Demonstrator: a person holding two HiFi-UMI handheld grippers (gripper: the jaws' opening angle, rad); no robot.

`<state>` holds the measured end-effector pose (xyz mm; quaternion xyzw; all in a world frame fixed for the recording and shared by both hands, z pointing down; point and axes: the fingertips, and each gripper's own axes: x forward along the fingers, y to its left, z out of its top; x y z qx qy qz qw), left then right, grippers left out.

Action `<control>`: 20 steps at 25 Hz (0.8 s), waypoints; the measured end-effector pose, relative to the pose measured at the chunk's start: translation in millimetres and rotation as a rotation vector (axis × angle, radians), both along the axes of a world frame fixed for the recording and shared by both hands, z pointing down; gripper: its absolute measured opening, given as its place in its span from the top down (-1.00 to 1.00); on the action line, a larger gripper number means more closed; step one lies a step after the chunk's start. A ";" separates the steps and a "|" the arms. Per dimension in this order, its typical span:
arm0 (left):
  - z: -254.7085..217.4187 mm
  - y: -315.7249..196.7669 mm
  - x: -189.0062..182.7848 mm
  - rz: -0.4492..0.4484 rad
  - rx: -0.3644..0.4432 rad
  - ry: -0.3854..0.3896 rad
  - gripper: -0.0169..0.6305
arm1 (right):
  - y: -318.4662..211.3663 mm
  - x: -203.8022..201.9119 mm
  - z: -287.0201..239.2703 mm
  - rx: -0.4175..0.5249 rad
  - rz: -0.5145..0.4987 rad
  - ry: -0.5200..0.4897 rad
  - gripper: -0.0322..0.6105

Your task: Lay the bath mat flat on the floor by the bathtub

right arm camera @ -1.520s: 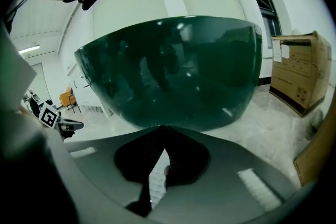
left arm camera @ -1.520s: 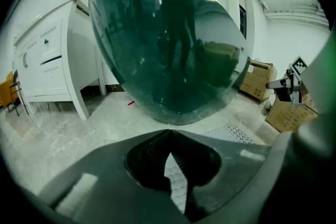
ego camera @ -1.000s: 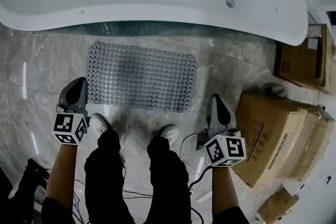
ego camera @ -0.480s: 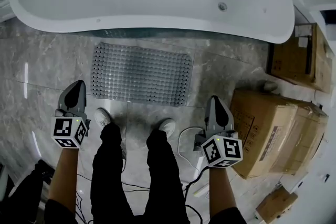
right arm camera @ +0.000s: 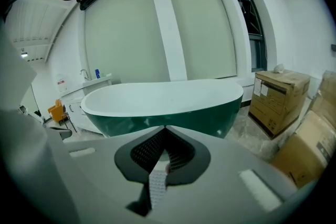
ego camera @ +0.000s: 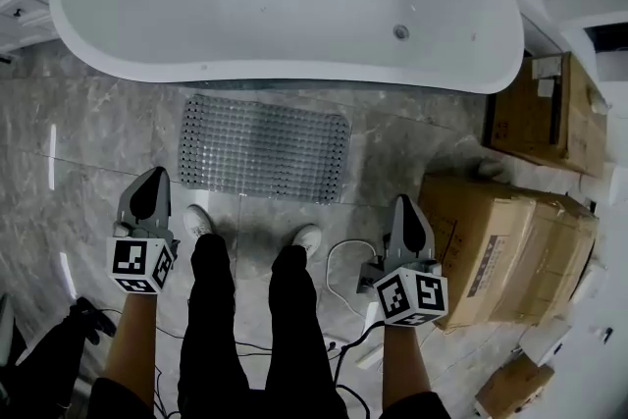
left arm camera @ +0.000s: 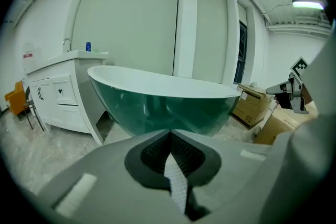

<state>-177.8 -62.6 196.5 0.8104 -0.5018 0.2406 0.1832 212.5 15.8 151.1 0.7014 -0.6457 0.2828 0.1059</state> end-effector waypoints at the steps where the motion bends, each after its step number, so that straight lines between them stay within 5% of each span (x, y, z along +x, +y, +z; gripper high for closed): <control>1: -7.1 1.8 1.8 0.006 0.003 0.000 0.95 | 1.3 0.1 -6.7 0.003 0.007 -0.004 0.82; 20: -125.7 15.8 14.0 0.033 0.105 0.019 0.95 | 3.2 -28.0 -119.1 0.164 -0.091 0.092 0.82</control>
